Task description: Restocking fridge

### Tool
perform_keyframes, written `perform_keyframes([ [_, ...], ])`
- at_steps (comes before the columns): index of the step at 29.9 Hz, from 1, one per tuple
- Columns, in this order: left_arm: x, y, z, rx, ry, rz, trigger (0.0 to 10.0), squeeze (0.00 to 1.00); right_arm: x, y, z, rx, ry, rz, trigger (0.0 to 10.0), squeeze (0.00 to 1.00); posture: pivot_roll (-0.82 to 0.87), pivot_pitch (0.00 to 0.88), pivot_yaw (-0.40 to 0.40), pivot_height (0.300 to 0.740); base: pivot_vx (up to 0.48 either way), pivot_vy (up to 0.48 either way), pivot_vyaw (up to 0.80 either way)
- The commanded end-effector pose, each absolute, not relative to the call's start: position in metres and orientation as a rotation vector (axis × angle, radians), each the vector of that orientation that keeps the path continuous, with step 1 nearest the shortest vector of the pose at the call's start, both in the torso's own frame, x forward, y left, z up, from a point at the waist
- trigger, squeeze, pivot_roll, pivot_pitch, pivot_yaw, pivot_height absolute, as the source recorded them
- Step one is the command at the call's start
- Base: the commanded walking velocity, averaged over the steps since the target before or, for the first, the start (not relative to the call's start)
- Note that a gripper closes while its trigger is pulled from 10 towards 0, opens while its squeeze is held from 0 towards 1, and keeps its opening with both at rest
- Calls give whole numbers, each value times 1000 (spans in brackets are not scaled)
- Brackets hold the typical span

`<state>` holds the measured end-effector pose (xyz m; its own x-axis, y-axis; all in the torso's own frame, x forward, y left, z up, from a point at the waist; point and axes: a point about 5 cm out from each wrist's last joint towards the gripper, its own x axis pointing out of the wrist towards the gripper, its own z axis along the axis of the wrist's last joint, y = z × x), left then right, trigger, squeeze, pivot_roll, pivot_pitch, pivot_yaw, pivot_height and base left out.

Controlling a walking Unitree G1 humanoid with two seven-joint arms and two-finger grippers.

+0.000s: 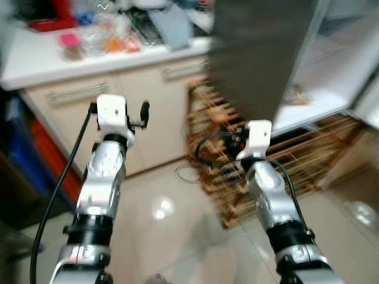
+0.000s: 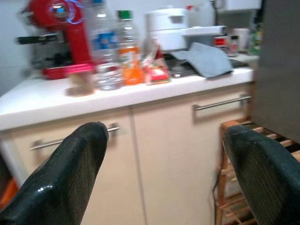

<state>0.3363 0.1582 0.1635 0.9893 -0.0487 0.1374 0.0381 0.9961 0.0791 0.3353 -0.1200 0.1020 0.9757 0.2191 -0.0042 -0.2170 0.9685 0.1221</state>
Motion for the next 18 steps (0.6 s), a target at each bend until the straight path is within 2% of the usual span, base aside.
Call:
perform_keyframes([
  [1,338,156,165,82,-142,-61,10000,0,335,-118,103,125,6,220,10000,0,-3,0,25,740,0,0,763],
  [7,341,149,164,116,-135,-87,10000,0,337,-118,105,127,-21,184,10000,0,-20,0,51,740,0,0,757],
  [9,340,145,158,59,-97,-68,10000,0,341,-127,115,133,-69,105,10000,0,-36,0,64,740,0,0,750],
  [12,338,142,141,85,-46,-74,10000,0,340,-137,115,103,-79,61,10000,0,-68,0,76,740,0,0,750],
  [14,342,147,145,44,-37,-38,10000,0,339,-146,114,79,-74,11,10000,0,-67,0,69,740,0,0,750],
  [16,344,151,152,84,-69,-51,10000,0,337,-151,114,52,-68,-18,10000,0,-72,0,60,740,0,0,0],
  [18,345,152,154,121,-102,-94,10000,0,336,-151,110,10,-45,-46,10000,0,-84,0,46,740,397,0,0],
])
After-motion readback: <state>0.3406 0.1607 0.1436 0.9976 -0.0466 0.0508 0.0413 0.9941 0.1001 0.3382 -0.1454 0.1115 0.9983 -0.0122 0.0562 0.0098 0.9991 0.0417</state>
